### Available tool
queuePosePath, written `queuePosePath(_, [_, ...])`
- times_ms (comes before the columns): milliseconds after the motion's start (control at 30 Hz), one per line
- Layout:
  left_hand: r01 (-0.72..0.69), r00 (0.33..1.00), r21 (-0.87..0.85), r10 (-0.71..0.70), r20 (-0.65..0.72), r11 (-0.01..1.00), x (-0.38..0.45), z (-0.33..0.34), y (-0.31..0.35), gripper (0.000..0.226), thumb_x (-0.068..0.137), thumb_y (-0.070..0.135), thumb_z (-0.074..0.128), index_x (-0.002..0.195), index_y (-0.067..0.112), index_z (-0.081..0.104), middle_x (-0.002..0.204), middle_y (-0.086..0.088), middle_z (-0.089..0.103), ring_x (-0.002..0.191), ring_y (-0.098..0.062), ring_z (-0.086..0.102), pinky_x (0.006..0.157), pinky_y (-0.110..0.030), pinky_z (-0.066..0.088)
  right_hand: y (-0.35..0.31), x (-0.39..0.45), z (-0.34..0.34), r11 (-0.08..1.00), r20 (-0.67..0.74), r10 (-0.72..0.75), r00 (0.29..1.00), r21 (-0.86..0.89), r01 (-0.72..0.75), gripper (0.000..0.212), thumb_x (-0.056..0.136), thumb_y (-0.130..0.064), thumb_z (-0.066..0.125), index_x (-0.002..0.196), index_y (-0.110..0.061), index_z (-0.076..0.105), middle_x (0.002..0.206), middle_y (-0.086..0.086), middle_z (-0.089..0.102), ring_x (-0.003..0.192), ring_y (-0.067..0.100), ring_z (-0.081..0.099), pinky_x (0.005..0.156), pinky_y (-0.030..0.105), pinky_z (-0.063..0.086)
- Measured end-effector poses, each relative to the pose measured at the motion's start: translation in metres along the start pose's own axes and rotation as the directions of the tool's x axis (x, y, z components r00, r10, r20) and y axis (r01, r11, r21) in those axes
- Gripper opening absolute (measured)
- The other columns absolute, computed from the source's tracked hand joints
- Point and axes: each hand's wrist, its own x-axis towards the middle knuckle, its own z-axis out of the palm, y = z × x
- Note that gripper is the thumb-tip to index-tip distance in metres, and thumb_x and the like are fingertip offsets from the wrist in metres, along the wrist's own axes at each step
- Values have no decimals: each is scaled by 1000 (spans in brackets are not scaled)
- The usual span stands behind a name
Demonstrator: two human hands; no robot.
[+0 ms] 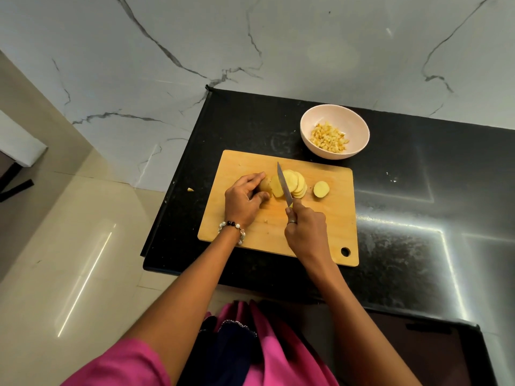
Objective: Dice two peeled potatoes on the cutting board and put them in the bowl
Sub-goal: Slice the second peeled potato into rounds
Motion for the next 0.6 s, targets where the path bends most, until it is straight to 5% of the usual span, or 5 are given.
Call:
queuePosePath(167, [23, 1000, -28, -23, 2, 999, 1, -1, 0, 50, 73, 7, 77, 121, 6, 62, 122, -7, 62, 108, -6, 53, 85, -2, 43, -12, -1, 4, 996, 67, -14, 998, -85, 20, 27, 96, -9, 45, 121, -4, 55, 97, 16, 68, 83, 34, 61, 59, 27, 29])
queuePosePath(333, [24, 1000, -38, -24, -5, 999, 1, -1, -1, 50, 72, 8, 78, 120, 6, 63, 121, -8, 63, 109, -7, 54, 89, -9, 46, -17, 1, 13, 991, 113, 25, 993, -134, -10, 33, 93, -5, 44, 126, -3, 50, 106, 18, 65, 92, 35, 61, 73, 40, 51])
queuePosePath(600, [31, 1000, -48, -31, -1, 998, 1, -1, 0, 50, 73, 5, 77, 120, 6, 62, 122, -8, 63, 113, -14, 57, 93, -20, 49, -21, 0, 16, 963, 114, 6, 993, -267, 24, 41, 94, -4, 40, 134, -1, 41, 103, 20, 63, 89, 38, 59, 72, 40, 48])
